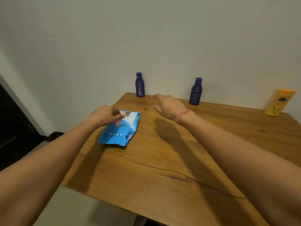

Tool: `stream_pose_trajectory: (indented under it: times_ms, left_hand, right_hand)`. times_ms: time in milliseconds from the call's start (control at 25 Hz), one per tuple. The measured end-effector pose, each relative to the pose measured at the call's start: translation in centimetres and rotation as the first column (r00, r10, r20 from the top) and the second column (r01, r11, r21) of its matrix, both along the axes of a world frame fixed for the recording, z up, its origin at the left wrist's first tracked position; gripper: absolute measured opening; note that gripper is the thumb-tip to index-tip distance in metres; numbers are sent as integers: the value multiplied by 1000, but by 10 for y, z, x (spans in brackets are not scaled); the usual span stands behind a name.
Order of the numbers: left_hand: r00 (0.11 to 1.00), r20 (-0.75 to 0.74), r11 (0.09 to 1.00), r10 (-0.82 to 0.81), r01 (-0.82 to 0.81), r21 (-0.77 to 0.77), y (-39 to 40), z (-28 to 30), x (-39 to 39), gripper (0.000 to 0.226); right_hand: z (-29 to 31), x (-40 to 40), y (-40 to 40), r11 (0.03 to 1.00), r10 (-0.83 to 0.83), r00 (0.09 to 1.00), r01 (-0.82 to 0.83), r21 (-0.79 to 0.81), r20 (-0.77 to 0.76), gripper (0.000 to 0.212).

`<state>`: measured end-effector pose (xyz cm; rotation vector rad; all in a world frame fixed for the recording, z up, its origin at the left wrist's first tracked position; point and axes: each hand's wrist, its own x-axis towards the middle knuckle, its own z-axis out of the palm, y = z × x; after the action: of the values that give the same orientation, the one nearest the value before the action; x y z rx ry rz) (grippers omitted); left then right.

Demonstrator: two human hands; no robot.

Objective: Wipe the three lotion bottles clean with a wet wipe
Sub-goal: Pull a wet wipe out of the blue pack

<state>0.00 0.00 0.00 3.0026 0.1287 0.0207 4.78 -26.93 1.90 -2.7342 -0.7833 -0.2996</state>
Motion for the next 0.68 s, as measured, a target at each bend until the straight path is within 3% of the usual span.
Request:
stream_pose_trajectory:
  times_ms: [200, 400, 680]
  left_hand:
    - [997, -29, 987, -77, 73, -142, 13, -10, -17, 29]
    - [988, 126, 983, -87, 105, -148, 12, -16, -20, 9]
    - [955, 286, 945, -78, 162, -284, 4, -4, -24, 9]
  right_hand:
    - [-30, -15, 53, 991, 131, 974, -134, -3, -185, 49]
    - [-58, -26, 88, 982, 185, 928, -184, 33, -323, 54]
    - [-77, -22, 99, 980, 197, 883, -166, 108, -427, 59]
